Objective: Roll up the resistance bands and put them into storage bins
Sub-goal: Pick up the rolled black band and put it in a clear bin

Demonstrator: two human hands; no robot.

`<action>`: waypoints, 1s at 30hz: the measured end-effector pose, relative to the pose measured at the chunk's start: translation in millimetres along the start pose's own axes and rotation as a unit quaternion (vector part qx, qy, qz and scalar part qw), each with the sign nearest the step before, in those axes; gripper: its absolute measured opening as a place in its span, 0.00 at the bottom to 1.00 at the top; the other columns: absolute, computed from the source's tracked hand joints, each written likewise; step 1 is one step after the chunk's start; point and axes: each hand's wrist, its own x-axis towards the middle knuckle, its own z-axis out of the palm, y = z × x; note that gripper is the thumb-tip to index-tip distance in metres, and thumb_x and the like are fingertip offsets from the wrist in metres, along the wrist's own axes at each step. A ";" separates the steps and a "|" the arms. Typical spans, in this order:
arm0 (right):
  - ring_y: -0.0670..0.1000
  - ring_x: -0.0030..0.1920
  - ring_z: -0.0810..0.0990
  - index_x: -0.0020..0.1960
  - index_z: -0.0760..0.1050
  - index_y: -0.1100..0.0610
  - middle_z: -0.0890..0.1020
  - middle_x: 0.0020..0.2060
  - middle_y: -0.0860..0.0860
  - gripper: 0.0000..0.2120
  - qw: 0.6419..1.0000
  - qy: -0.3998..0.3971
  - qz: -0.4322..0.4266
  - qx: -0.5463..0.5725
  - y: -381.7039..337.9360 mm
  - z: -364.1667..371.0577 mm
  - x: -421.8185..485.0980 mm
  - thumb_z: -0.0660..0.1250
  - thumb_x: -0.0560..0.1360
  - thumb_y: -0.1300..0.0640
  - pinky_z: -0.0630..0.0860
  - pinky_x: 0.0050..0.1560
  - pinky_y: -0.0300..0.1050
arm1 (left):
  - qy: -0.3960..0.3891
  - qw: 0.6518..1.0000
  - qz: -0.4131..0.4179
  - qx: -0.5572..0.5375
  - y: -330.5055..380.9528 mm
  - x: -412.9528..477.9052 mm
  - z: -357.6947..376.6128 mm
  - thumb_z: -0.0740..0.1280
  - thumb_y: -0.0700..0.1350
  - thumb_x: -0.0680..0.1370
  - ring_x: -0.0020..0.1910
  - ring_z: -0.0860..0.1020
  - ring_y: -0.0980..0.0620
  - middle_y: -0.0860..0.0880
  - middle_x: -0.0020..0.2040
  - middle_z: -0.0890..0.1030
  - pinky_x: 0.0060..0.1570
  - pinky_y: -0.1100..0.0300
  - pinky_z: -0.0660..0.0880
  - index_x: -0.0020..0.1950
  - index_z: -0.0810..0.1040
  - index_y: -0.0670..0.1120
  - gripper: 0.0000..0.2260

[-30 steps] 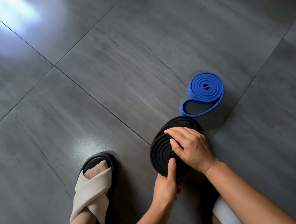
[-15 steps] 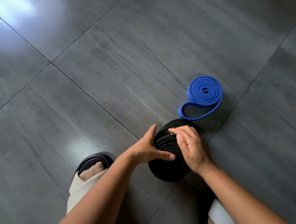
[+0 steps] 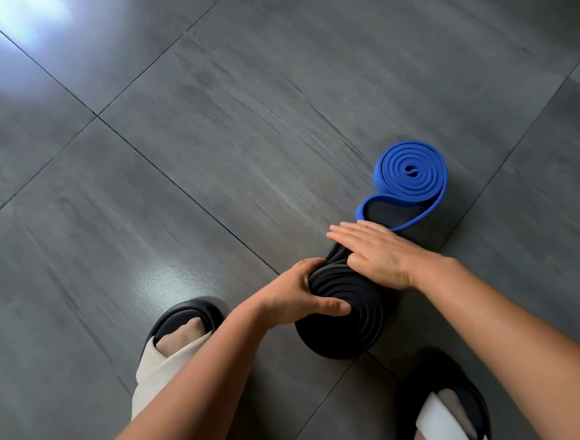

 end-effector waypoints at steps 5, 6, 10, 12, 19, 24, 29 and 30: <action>0.53 0.68 0.64 0.68 0.65 0.55 0.68 0.66 0.53 0.25 0.996 0.001 0.076 -0.047 -4.3 -3.1 0.9 0.41 0.80 0.45 0.57 0.67 0.48 | 0.041 0.999 0.007 0.012 -6.0 -2.6 7.3 0.78 0.54 0.58 0.58 0.76 0.55 0.51 0.60 0.76 0.61 0.57 0.73 0.66 0.67 0.51 0.39; 0.54 0.66 0.66 0.65 0.68 0.55 0.70 0.62 0.53 0.25 0.995 -0.011 0.091 -0.031 -5.7 -1.5 -2.3 0.41 0.80 0.44 0.57 0.65 0.48 | 0.049 0.999 0.002 0.017 -7.2 -2.8 8.8 0.76 0.58 0.54 0.60 0.76 0.55 0.51 0.62 0.76 0.63 0.56 0.72 0.70 0.64 0.50 0.47; 0.55 0.64 0.67 0.59 0.74 0.55 0.74 0.59 0.54 0.32 0.990 0.027 0.122 0.066 -8.8 16.2 -13.4 0.39 0.77 0.38 0.58 0.68 0.51 | 0.075 0.997 0.004 0.023 -11.9 -5.4 12.5 0.73 0.62 0.52 0.61 0.75 0.54 0.51 0.62 0.76 0.64 0.54 0.71 0.72 0.62 0.48 0.52; 0.54 0.65 0.67 0.58 0.74 0.55 0.74 0.59 0.54 0.37 0.978 0.046 0.137 0.153 -11.0 22.3 -18.5 0.38 0.71 0.32 0.60 0.67 0.53 | 0.092 0.995 0.020 0.019 -13.9 -7.3 15.8 0.73 0.62 0.52 0.59 0.76 0.55 0.52 0.60 0.77 0.63 0.56 0.72 0.70 0.64 0.47 0.50; 0.51 0.70 0.64 0.72 0.60 0.50 0.66 0.69 0.51 0.52 0.968 0.035 0.131 0.209 0.8 34.7 -29.5 0.40 0.58 0.20 0.62 0.69 0.51 | 0.133 0.991 0.029 -0.016 -17.6 -10.1 22.8 0.76 0.56 0.56 0.55 0.77 0.56 0.53 0.55 0.78 0.56 0.64 0.73 0.66 0.68 0.49 0.41; 0.50 0.69 0.62 0.70 0.64 0.51 0.69 0.68 0.50 0.49 0.951 0.100 0.134 0.260 1.0 50.5 -33.0 0.47 0.59 0.22 0.60 0.68 0.46 | 0.162 0.984 -0.008 -0.078 -24.3 -13.0 30.9 0.78 0.57 0.57 0.63 0.72 0.53 0.51 0.66 0.71 0.61 0.60 0.71 0.73 0.59 0.46 0.50; 0.50 0.64 0.70 0.66 0.68 0.51 0.73 0.63 0.52 0.38 0.911 0.157 0.170 0.342 -7.4 60.6 -34.1 0.56 0.65 0.28 0.65 0.63 0.43 | 0.208 0.927 -0.054 -0.306 -44.6 -28.9 59.7 0.69 0.73 0.55 0.62 0.74 0.54 0.50 0.68 0.69 0.59 0.48 0.74 0.67 0.69 0.52 0.46; 0.51 0.63 0.71 0.65 0.69 0.50 0.74 0.62 0.52 0.37 0.901 0.165 0.178 0.359 -8.4 62.7 -34.6 0.56 0.64 0.29 0.66 0.62 0.43 | 0.217 0.916 -0.060 -0.332 -46.7 -28.5 65.5 0.68 0.74 0.56 0.62 0.74 0.54 0.50 0.68 0.69 0.60 0.47 0.74 0.66 0.71 0.53 0.43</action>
